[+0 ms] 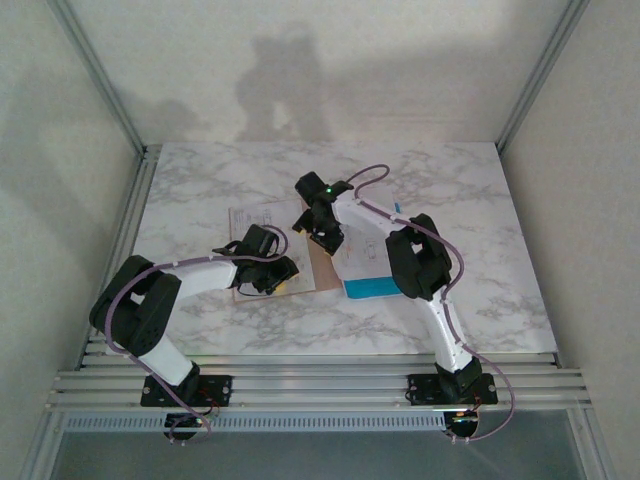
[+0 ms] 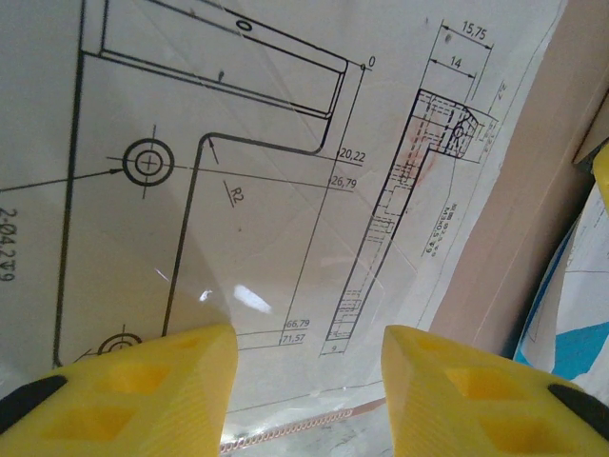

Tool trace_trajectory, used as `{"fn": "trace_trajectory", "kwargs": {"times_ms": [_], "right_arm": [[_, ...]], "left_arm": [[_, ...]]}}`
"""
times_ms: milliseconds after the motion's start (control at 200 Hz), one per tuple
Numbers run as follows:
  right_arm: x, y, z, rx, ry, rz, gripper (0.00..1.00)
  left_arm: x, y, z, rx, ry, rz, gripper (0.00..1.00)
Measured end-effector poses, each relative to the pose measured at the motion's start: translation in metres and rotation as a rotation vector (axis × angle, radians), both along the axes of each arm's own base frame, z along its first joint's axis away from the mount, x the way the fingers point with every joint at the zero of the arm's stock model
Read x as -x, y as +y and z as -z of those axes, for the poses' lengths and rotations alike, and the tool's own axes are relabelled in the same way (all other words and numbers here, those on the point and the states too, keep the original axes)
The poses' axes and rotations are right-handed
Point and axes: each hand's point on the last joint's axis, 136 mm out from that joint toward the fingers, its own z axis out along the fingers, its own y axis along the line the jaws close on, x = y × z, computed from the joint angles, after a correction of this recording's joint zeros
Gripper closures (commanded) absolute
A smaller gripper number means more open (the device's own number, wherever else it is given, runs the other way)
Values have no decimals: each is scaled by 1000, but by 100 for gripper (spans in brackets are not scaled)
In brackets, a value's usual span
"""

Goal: Put the files into the folder

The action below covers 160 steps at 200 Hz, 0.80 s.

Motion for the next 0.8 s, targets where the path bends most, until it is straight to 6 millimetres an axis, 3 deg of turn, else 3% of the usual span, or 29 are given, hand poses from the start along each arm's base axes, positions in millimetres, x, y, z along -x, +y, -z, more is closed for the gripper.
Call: {"fn": "trace_trajectory", "kwargs": {"times_ms": [801], "right_arm": [[-1,-8,17,124,-18,-55,18]], "left_arm": [[1,4,2,12,-7,-15,55]]}}
